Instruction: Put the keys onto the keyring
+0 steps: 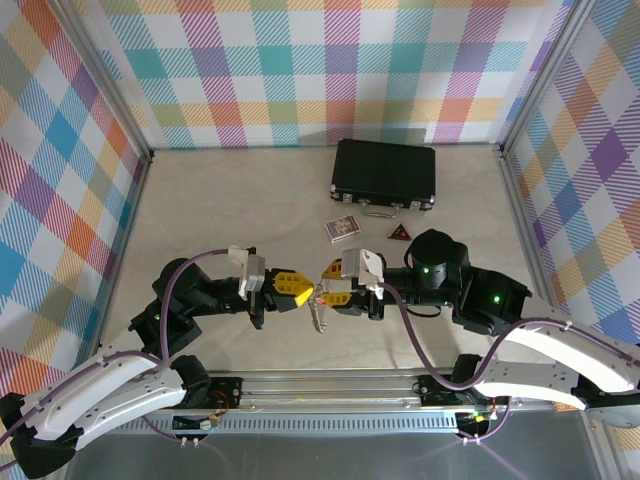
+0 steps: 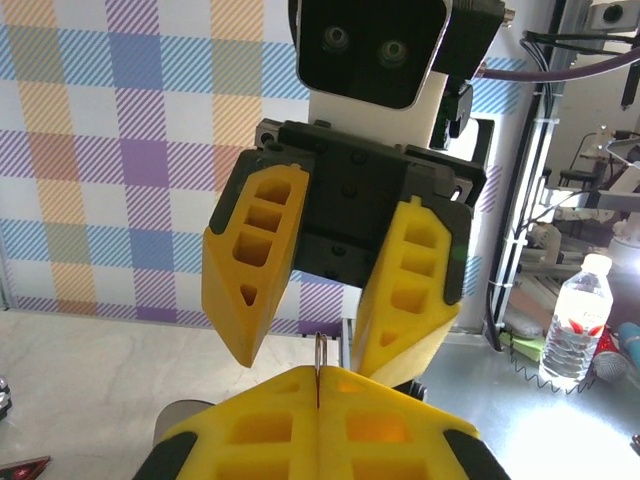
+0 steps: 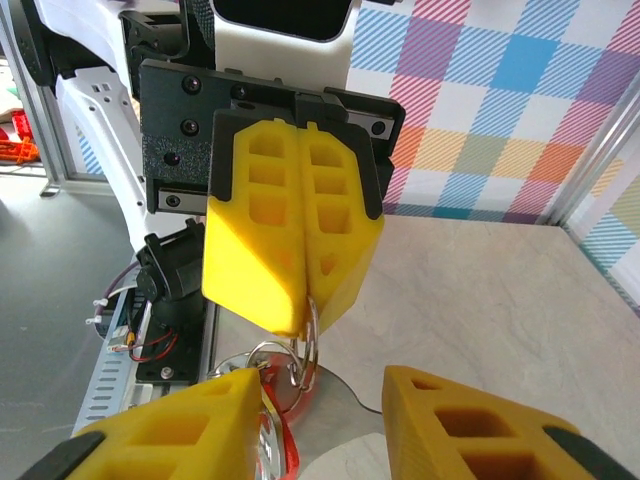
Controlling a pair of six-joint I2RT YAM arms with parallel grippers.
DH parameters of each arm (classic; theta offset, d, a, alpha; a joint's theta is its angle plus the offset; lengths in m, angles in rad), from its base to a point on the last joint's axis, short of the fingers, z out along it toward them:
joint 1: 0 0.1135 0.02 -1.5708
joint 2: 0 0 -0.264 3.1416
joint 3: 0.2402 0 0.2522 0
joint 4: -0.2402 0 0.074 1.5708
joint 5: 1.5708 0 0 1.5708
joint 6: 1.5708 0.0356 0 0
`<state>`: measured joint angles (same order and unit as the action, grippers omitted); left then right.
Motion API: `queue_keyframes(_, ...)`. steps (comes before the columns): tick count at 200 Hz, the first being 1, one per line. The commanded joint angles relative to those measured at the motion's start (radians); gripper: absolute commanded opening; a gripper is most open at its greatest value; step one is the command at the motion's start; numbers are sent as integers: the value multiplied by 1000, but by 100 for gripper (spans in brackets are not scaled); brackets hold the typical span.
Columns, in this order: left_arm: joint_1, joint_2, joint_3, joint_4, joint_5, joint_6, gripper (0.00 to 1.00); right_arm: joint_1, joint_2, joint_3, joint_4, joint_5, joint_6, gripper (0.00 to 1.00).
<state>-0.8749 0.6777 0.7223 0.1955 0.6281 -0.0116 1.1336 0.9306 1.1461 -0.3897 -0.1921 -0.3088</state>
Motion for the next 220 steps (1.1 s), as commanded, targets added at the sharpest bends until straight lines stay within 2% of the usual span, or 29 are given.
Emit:
queue_keyframes(1,-4,-7,-4,73,31,-10,0,7,9,-6,45,-7,13,29)
queue_keyframes(45,-5,-6,-5,63,35,-7,0,7,27,1,45,-17,10,17)
queue_keyframes(72,-5,-6,4,35,34,3,0,7,35,10,28,-13,2,0)
queue_keyframes(108,-4,-8,54,-142,-9,89,0,7,47,62,-57,15,-37,0)
queue_keyframes(134,-5,21,125,-360,-73,183,15,7,86,139,-176,28,-73,0)
queue_keyframes(187,-5,44,175,-520,-100,229,14,7,166,221,-304,-42,-111,0)
queue_keyframes(220,-4,57,185,-536,-87,239,7,8,185,239,-322,-61,-117,0)
